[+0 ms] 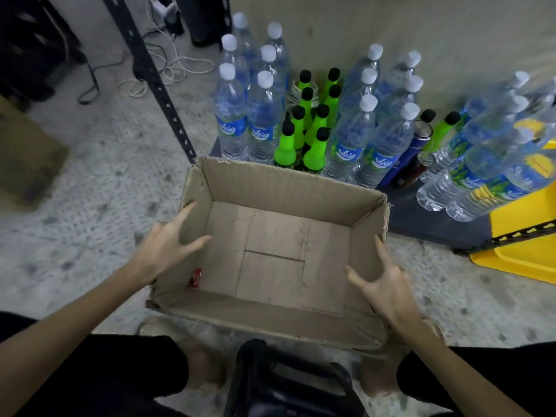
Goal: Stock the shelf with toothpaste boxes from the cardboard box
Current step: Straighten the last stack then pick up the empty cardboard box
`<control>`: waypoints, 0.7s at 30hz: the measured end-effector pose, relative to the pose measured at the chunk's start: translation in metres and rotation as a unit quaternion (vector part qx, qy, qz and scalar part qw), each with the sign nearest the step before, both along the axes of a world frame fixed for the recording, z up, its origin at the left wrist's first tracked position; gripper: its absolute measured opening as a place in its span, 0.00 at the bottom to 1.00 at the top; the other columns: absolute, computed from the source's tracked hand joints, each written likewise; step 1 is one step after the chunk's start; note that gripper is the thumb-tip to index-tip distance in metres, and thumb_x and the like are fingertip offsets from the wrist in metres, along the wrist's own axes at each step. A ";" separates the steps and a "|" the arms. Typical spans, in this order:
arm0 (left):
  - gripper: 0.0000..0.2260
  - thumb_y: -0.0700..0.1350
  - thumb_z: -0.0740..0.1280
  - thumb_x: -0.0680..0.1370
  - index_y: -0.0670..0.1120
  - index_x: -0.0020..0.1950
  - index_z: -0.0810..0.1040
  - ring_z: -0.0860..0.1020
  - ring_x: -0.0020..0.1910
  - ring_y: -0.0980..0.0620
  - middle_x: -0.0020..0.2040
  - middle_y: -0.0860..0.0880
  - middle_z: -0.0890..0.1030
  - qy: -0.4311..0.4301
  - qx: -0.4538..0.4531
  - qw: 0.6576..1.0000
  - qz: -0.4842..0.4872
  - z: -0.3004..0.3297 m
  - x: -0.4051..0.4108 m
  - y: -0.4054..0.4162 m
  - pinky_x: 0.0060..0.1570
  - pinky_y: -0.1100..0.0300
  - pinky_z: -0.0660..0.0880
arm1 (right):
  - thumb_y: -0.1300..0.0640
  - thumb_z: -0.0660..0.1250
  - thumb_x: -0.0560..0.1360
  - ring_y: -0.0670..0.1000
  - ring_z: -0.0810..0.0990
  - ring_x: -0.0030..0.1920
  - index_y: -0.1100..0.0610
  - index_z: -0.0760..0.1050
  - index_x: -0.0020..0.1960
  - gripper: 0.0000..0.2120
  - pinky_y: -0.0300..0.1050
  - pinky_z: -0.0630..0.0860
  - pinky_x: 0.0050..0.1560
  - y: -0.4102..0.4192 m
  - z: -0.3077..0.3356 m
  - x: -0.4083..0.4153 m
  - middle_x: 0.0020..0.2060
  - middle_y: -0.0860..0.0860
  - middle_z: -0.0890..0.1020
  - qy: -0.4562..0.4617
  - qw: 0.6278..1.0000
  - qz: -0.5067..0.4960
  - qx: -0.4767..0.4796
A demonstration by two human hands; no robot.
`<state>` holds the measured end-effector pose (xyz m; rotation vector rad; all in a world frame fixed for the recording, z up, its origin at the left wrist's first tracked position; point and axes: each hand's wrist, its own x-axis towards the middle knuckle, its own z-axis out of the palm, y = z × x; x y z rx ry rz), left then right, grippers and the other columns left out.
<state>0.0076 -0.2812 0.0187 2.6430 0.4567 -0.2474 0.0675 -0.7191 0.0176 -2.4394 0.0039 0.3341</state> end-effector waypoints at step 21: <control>0.43 0.76 0.65 0.69 0.61 0.79 0.56 0.74 0.68 0.37 0.72 0.39 0.74 0.077 0.047 0.986 0.140 -0.005 -0.034 0.297 0.61 0.46 0.74 | 0.34 0.76 0.67 0.53 0.82 0.54 0.52 0.49 0.84 0.57 0.41 0.76 0.53 0.312 -0.033 -0.022 0.56 0.47 0.80 0.083 0.986 0.143 0.021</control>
